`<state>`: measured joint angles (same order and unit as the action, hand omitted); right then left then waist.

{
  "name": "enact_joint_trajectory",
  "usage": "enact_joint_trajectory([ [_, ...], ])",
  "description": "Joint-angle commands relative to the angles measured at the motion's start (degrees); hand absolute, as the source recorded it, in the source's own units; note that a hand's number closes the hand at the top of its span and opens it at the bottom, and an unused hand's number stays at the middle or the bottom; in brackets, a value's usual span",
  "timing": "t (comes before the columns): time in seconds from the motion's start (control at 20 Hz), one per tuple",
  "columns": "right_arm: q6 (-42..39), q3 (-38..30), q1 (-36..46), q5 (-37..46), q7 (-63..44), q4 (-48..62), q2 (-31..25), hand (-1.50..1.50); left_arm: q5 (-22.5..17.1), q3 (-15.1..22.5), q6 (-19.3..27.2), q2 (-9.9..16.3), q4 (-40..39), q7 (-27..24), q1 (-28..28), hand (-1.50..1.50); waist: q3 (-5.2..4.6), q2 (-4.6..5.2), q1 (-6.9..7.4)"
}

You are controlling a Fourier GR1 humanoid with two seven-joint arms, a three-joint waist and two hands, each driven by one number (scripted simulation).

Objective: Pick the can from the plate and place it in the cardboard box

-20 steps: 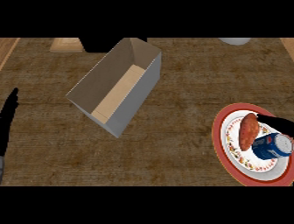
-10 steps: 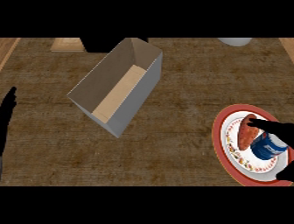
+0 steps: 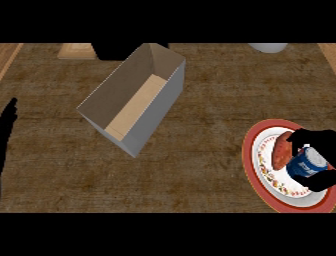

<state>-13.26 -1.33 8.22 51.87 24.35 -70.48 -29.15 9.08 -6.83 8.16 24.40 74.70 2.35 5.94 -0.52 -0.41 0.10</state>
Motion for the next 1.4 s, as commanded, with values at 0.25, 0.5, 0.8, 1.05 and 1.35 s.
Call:
enact_joint_trajectory([
  [0.25, 5.0, 1.8, 8.3, 5.4, -10.0, -2.8, 7.6, 1.50, 1.7, 0.0, 0.1, -1.8, 1.0, -0.2, -0.7, 0.00, 0.51, 0.38, 0.39],
  [0.5, 10.4, 3.9, 18.0, 10.9, -14.1, 4.9, 12.7, 1.50, 3.4, 1.3, 1.8, -4.2, 1.1, -0.2, -0.9, 0.00, 0.53, 0.48, 0.62],
  [0.8, 11.6, 0.4, 22.6, 5.5, -11.4, -4.0, 13.3, 1.50, 2.5, -0.4, -0.4, -2.0, 1.1, 1.7, 0.7, 0.00, 0.55, 0.27, 0.27],
  [1.05, 10.0, 2.9, 26.1, 4.5, -9.9, -5.8, 16.1, 1.50, 1.0, -1.0, -2.9, -1.6, 6.0, 3.7, -2.0, 0.00, 0.54, 0.33, 0.60],
  [1.35, 0.6, 3.8, 34.2, 0.2, -16.8, -7.4, 21.7, 1.50, 2.4, -2.0, -2.1, -1.8, 0.7, 1.3, 1.1, 0.00, 0.49, 0.45, 0.46],
])
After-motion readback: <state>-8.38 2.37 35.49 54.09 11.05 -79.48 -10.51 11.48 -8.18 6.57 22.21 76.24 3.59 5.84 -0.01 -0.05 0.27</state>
